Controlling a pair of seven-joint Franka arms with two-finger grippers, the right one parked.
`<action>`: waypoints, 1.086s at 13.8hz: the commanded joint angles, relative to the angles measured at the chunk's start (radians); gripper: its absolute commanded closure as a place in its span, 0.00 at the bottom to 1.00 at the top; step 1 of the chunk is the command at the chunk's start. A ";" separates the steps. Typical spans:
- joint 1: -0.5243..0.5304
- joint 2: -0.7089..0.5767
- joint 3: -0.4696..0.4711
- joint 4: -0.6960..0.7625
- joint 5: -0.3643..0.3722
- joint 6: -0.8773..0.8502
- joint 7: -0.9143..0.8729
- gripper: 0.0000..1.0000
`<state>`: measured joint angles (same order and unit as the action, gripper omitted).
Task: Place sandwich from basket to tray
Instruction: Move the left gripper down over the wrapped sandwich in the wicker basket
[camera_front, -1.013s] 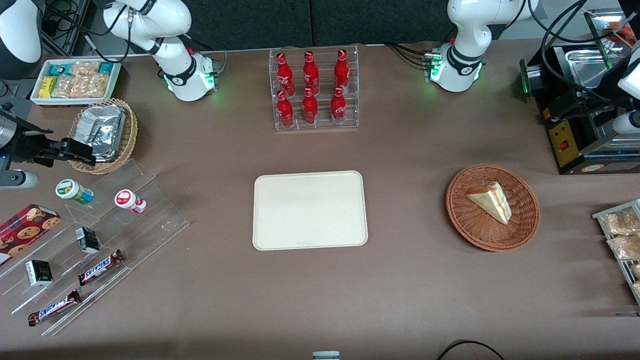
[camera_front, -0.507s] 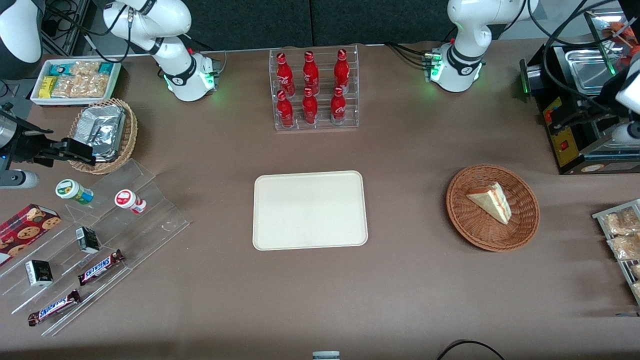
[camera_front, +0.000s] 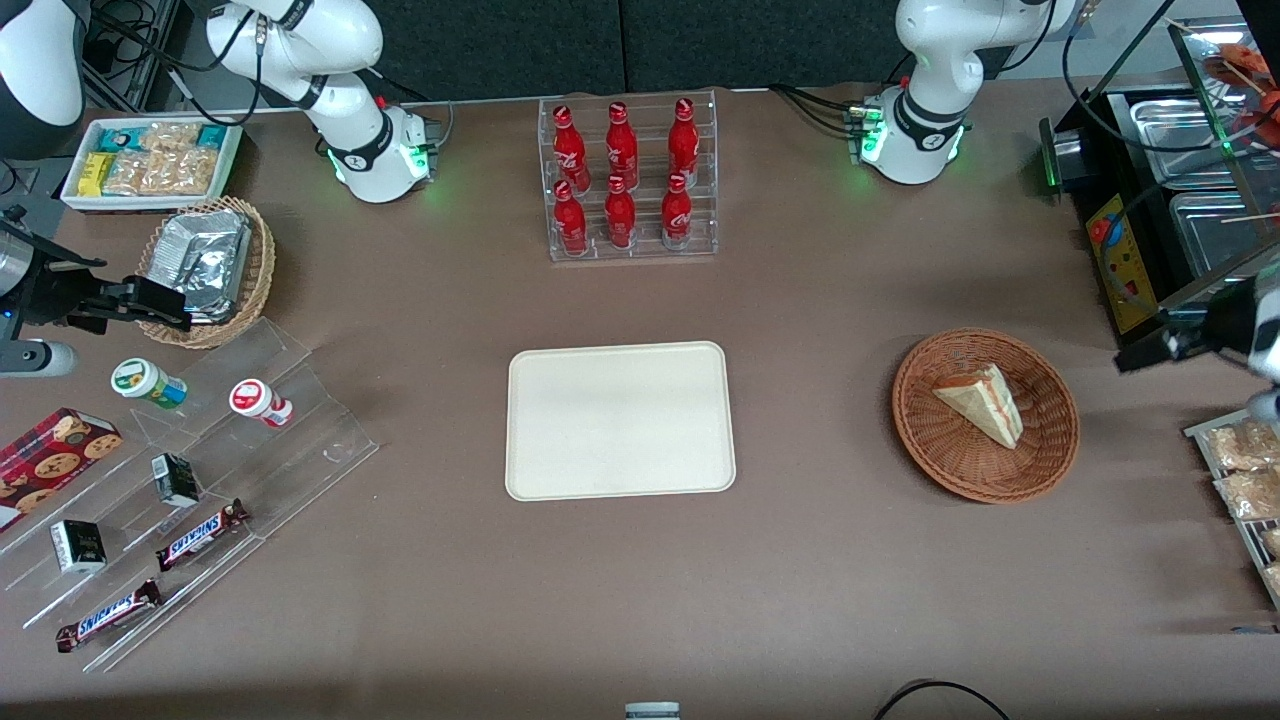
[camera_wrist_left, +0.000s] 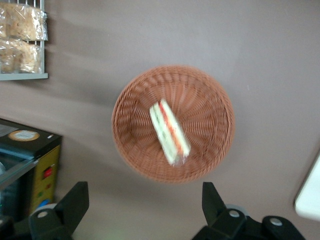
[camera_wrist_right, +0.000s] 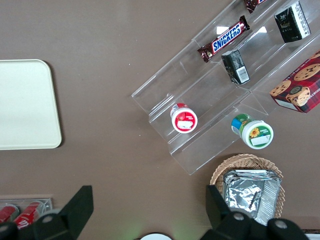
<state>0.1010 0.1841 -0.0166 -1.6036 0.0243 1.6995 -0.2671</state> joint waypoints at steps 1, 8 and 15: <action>0.000 -0.015 -0.011 -0.129 0.008 0.156 -0.182 0.00; -0.015 -0.008 -0.017 -0.361 0.002 0.437 -0.523 0.00; -0.047 -0.009 -0.017 -0.588 0.005 0.722 -0.635 0.00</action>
<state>0.0607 0.1980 -0.0356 -2.1291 0.0222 2.3656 -0.8777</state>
